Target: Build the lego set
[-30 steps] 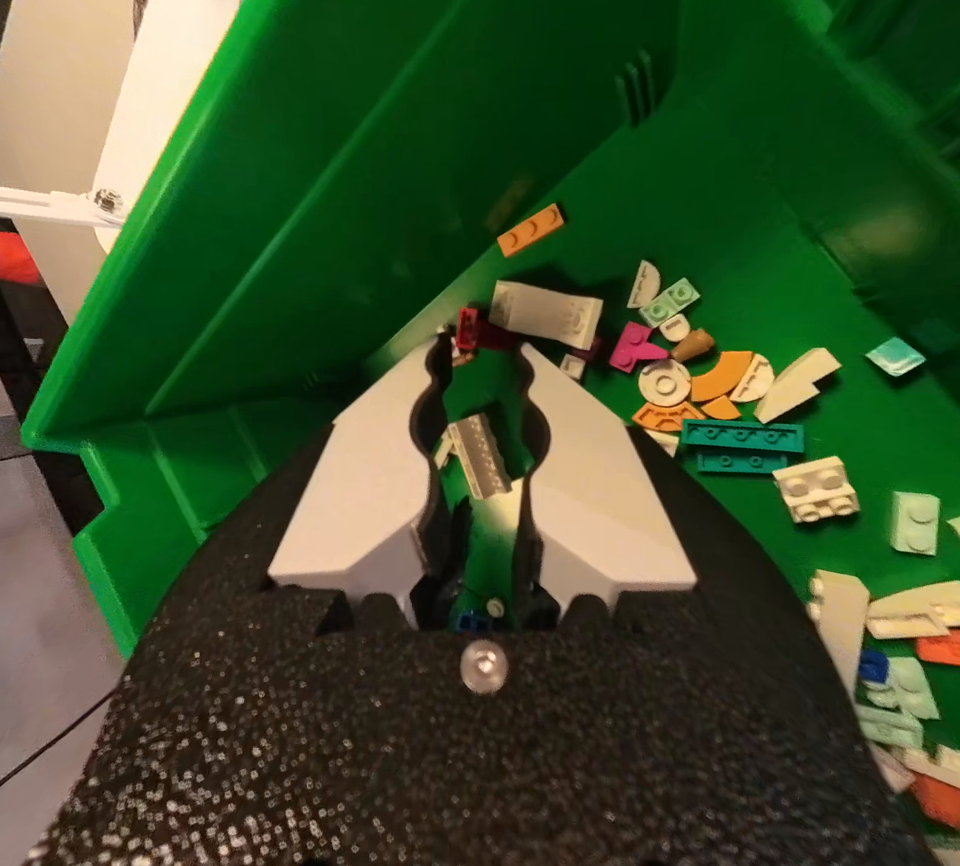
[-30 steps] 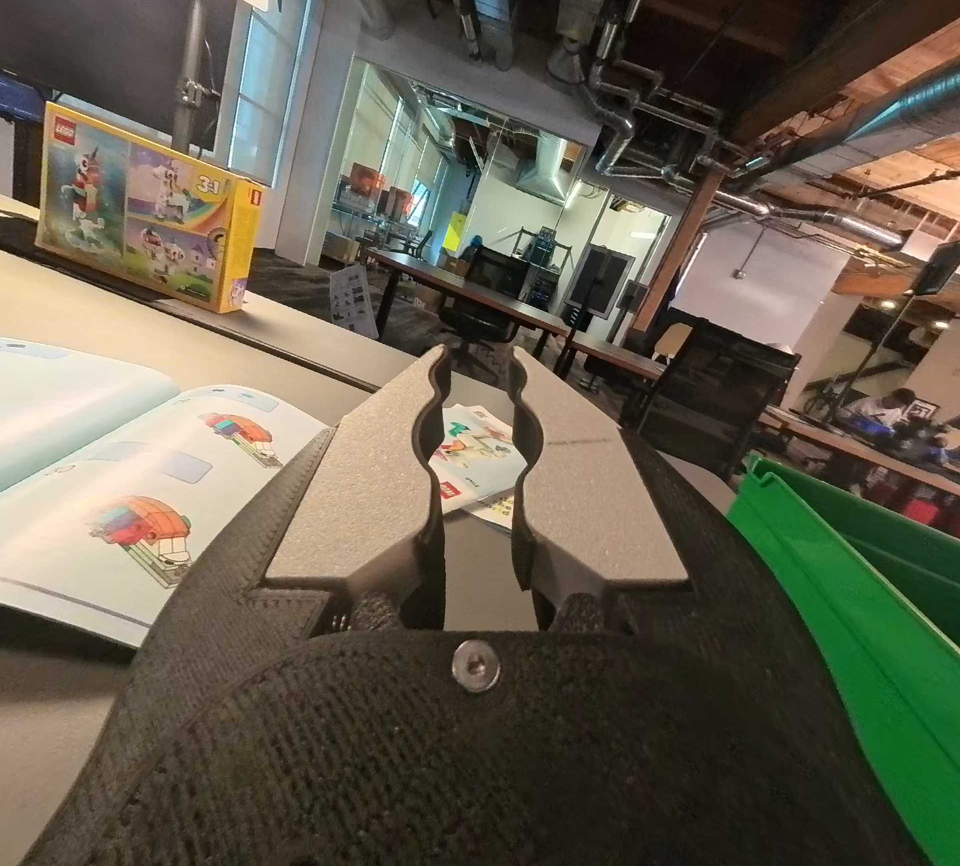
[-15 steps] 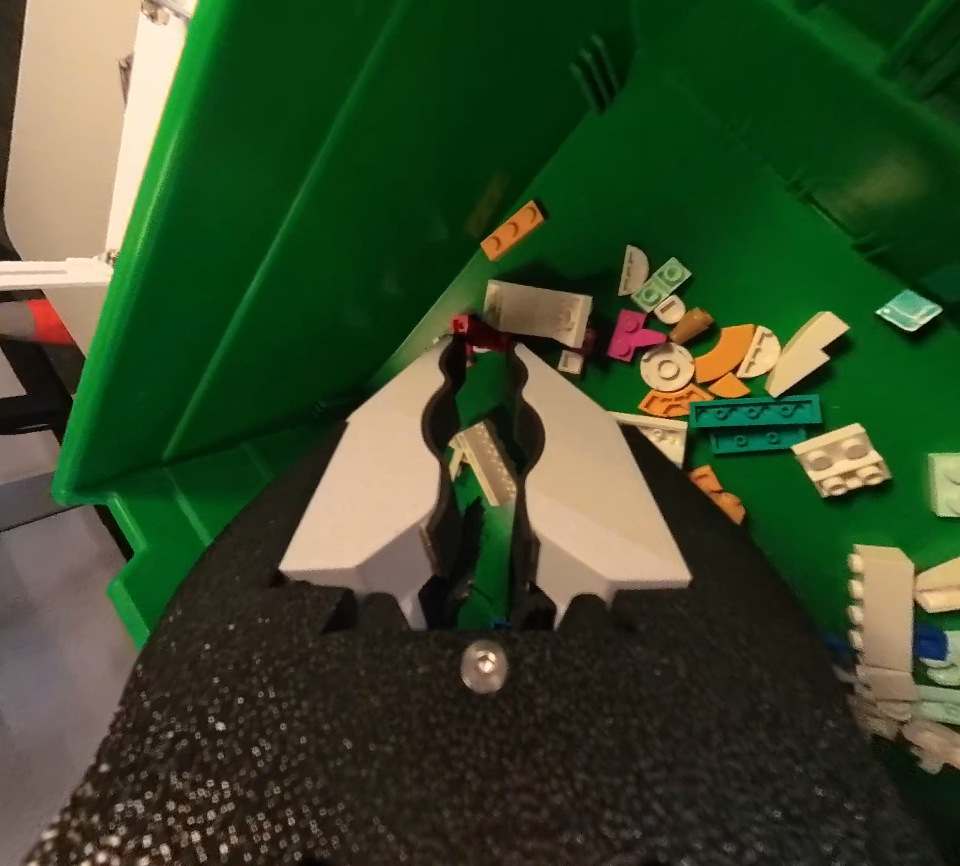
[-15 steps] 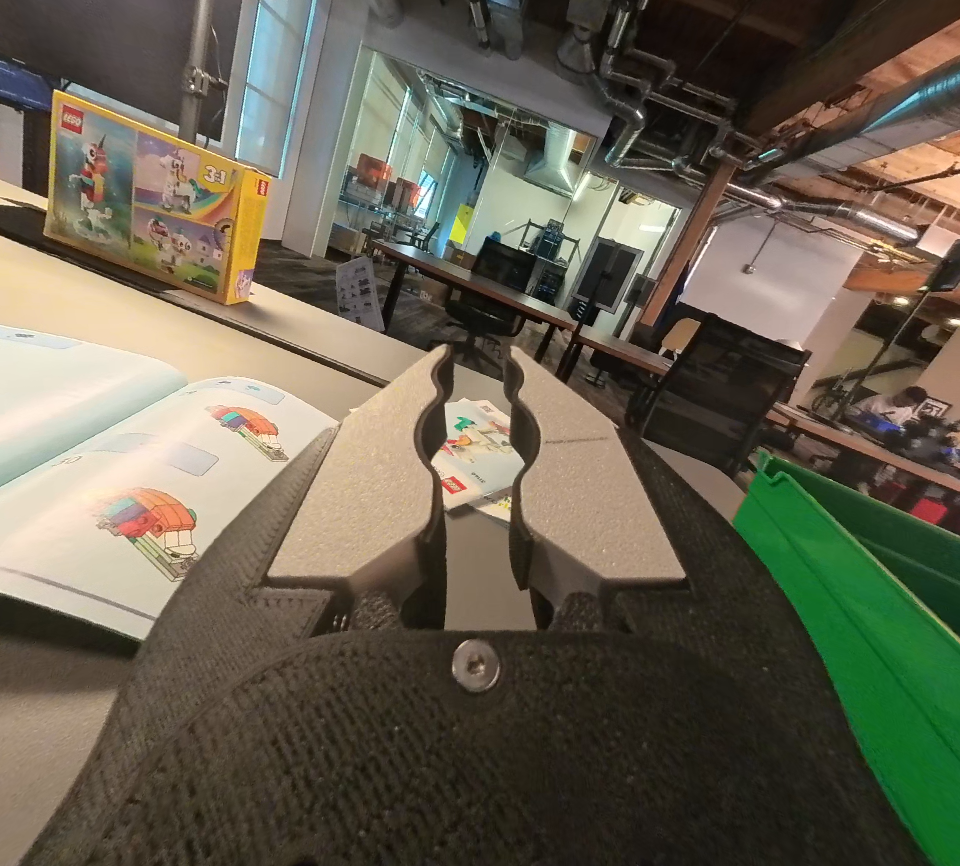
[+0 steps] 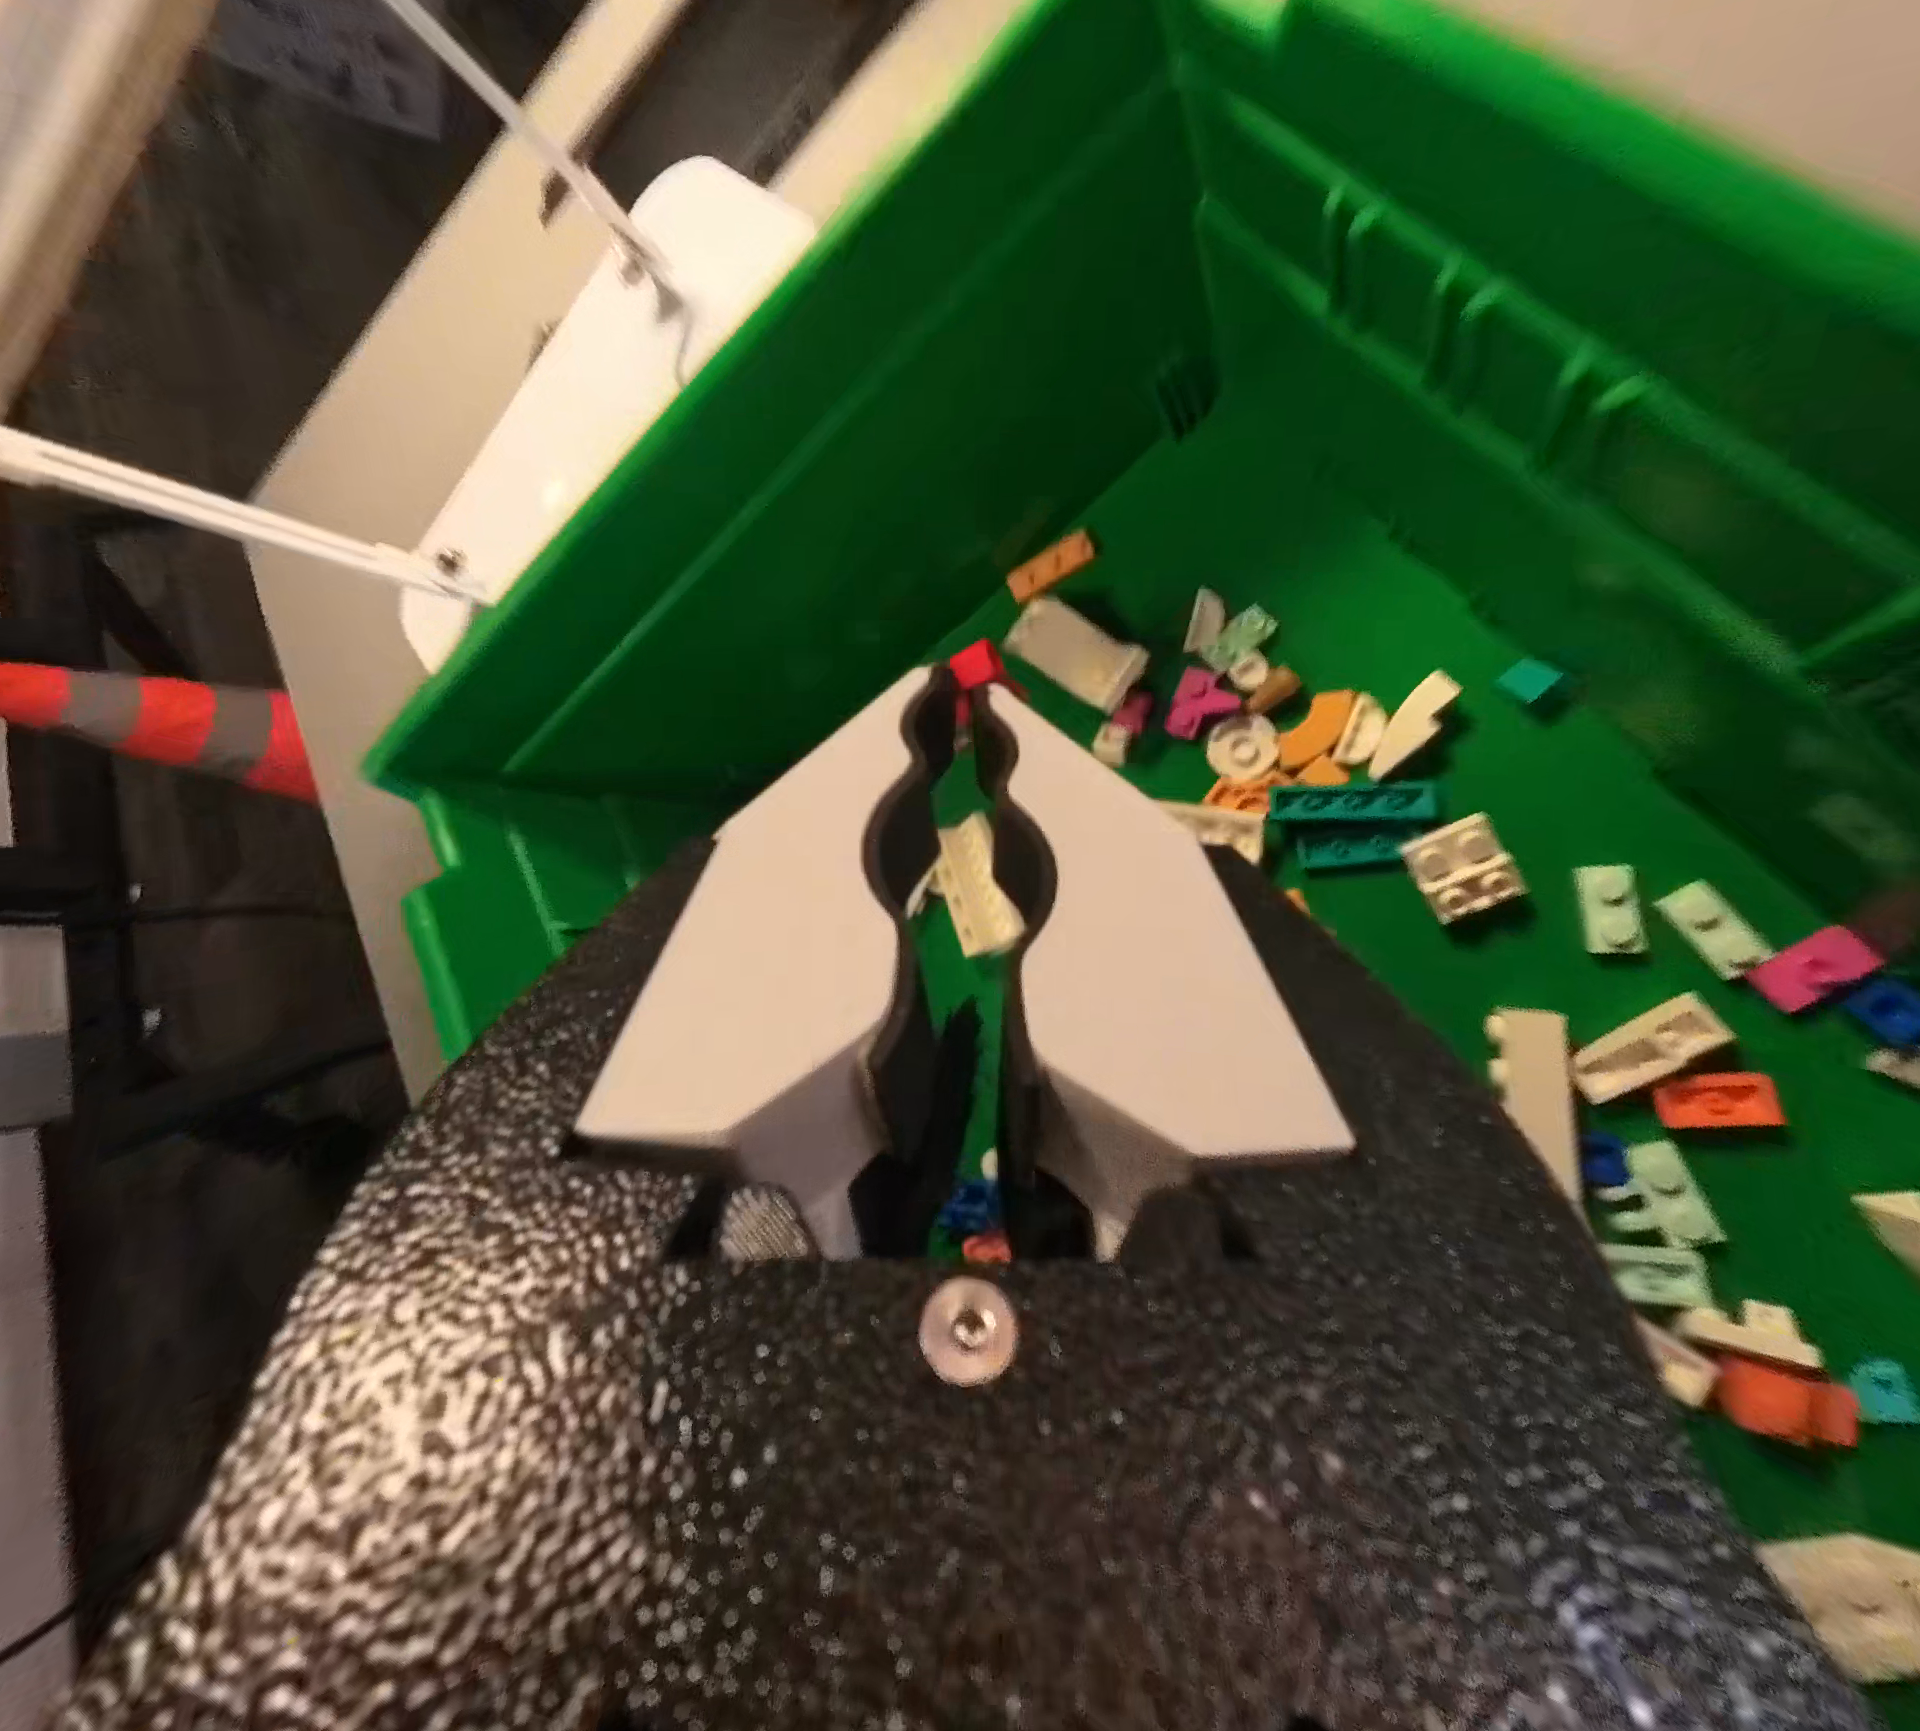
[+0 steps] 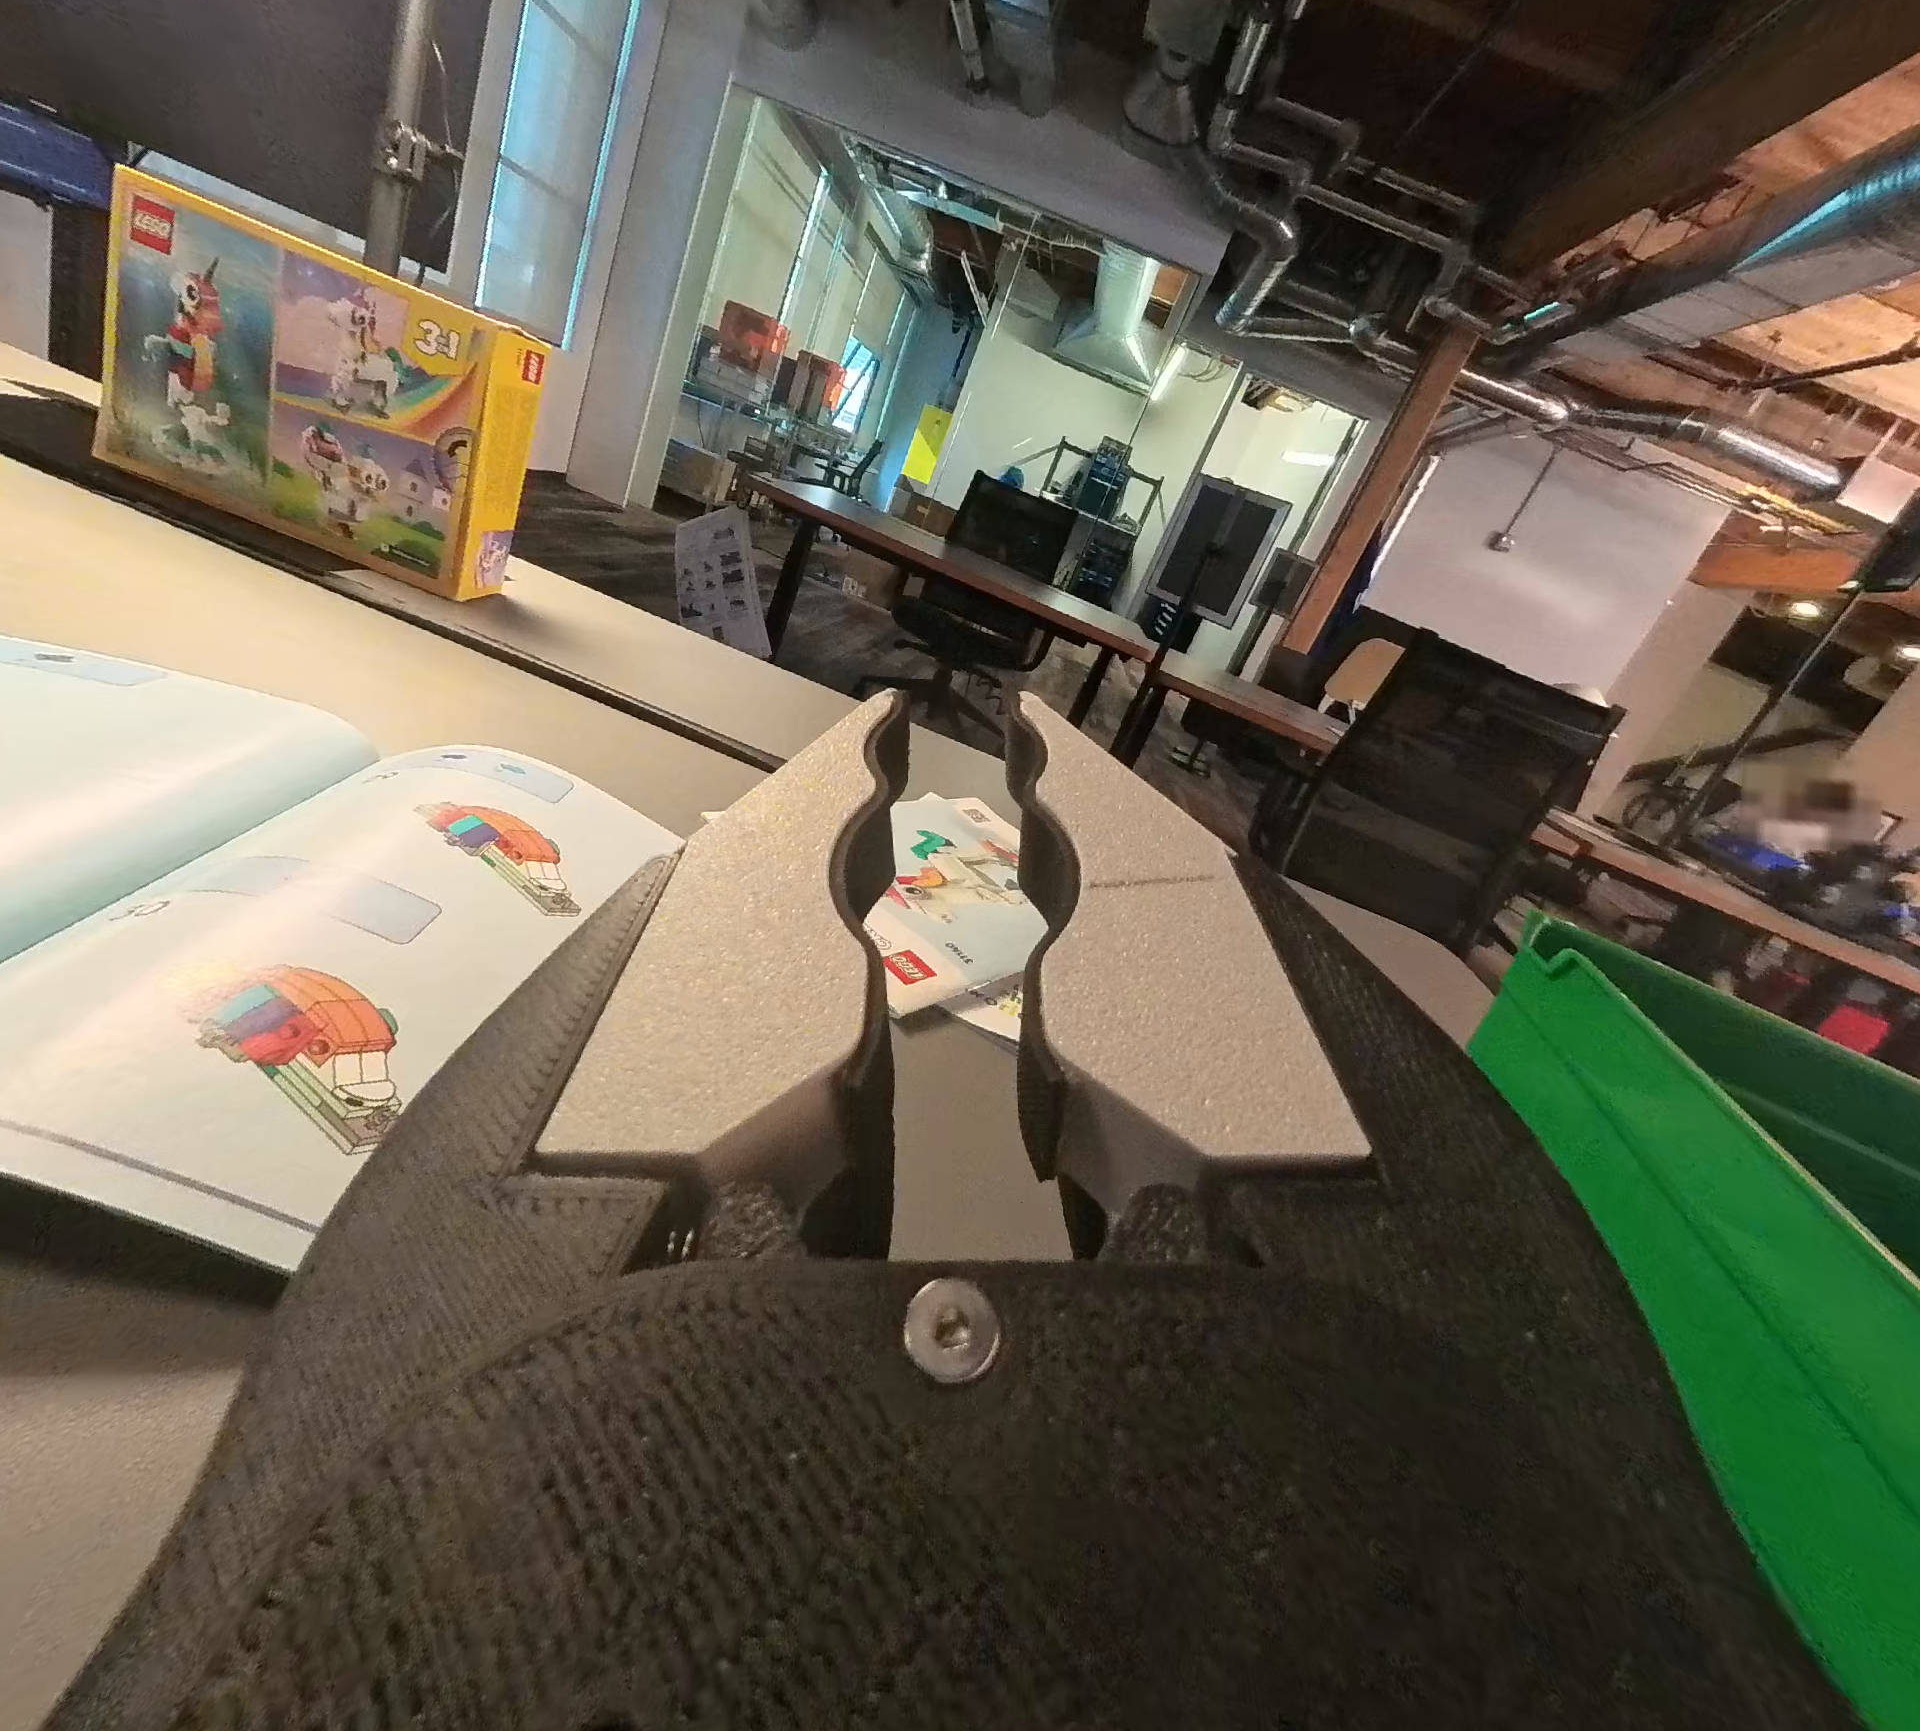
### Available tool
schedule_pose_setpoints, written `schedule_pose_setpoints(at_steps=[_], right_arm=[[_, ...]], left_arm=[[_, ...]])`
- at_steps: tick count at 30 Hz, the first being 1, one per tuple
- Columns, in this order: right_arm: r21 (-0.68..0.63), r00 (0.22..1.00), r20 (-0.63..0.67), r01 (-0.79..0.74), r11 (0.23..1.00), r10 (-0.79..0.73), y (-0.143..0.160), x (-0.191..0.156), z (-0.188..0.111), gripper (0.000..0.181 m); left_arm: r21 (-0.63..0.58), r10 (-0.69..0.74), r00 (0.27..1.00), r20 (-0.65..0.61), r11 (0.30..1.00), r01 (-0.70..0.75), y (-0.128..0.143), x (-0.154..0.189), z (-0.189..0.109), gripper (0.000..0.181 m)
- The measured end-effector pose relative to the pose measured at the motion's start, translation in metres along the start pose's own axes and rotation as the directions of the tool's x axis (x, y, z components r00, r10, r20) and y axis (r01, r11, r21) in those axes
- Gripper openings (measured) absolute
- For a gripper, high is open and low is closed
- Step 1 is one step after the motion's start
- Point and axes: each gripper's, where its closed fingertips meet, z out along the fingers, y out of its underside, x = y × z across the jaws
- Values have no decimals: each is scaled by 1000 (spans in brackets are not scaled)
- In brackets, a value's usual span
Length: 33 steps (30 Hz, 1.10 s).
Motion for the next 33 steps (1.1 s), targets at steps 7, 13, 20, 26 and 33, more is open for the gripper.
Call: schedule_pose_setpoints(at_steps=[7, 13, 20, 26, 33], right_arm=[[9, 1000, 10, -15, 1000, 15, -1, -1, 0, 16], [40, 997, 43, -58, 998, 56, -7, -5, -1, 16], [96, 977, 125, -184, 978, 171, -19, -12, -6, 17], [110, 928, 291, -274, 955, 233, -33, -42, -15, 20], [-60, 724, 596, -392, 918, 348, -47, -92, -53, 17]], left_arm=[[279, -112, 992, 53, 956, 93, -56, 5, -66, 0], [356, -50, 995, 90, 934, 15, -110, 45, -120, 0], [499, 25, 999, 41, 865, -43, -184, 154, -143, 0], [583, -7, 981, -193, 804, 120, -217, 251, -90, 0], [592, -7, 915, -404, 761, 267, -239, 312, -44, 0]])
